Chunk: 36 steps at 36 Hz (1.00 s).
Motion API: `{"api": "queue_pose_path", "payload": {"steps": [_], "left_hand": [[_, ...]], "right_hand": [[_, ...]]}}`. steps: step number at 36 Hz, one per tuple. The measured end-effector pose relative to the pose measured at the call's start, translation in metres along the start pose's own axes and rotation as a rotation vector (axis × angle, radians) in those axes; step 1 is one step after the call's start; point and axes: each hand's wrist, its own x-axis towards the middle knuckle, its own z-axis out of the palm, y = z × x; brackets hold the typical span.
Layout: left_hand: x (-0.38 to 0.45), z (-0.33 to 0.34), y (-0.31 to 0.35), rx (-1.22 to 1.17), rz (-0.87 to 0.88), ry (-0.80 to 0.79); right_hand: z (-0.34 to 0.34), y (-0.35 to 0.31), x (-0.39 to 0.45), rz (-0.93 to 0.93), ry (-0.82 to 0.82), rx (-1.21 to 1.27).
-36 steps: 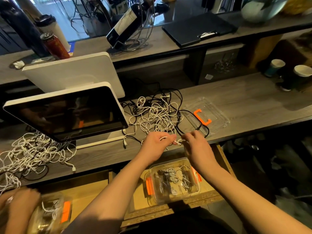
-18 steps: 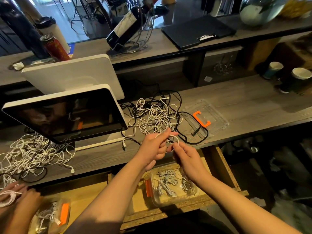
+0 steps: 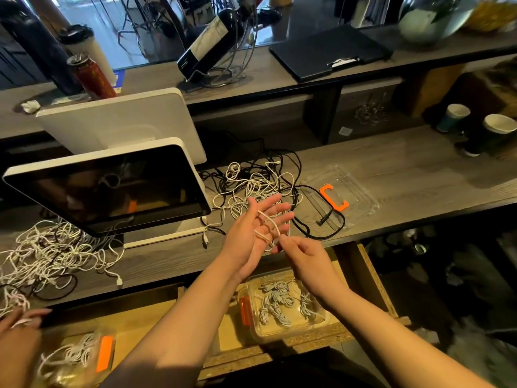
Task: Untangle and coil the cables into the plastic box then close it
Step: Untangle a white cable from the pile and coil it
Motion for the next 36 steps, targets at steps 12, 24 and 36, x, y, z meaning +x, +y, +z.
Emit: {"api": "queue_pose_path", "payload": {"steps": [12,24,36], "left_hand": [[0.005,-0.004,-0.009,0.073,0.099,0.11],[0.023,-0.022,-0.01,0.472,0.184,0.358],[-0.005,-0.012,-0.01,0.532,-0.498,-0.199]], "right_hand": [[0.004,0.008,0.0,0.226,-0.066,-0.057],[0.017,-0.008,-0.02,-0.221,-0.32,-0.651],[-0.017,-0.032,0.009,-0.493,-0.126,-0.841]]}}
